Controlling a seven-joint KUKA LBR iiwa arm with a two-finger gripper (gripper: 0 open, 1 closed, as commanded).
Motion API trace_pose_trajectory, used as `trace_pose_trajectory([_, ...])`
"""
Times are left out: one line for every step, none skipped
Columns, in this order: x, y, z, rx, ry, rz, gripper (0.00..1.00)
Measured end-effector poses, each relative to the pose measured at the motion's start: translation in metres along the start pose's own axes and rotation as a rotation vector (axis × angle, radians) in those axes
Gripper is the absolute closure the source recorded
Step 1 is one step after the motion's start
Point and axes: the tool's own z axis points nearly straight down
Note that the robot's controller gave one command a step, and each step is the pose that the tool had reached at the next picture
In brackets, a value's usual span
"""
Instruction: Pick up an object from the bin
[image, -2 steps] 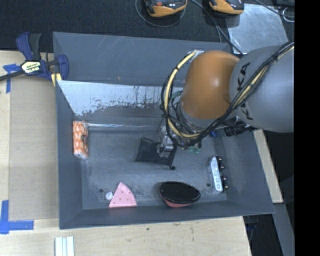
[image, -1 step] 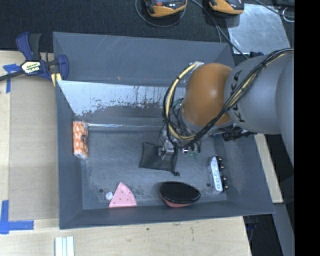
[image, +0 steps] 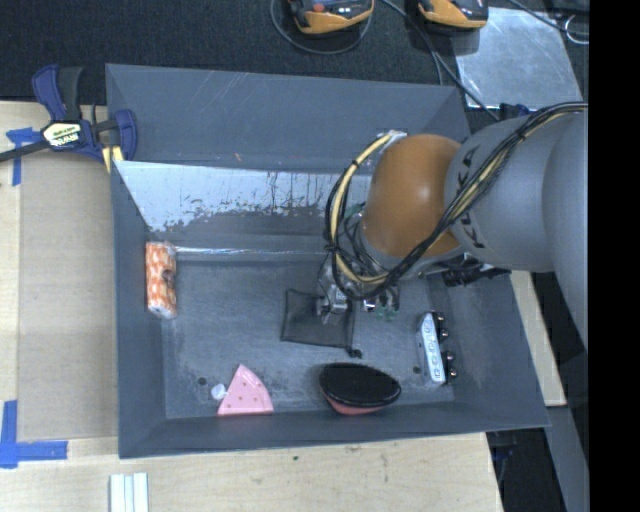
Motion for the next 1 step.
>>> trace_pose_trajectory([0.0281,0.0182,-0.0005,-0.001,-0.002,-0.156,1.0])
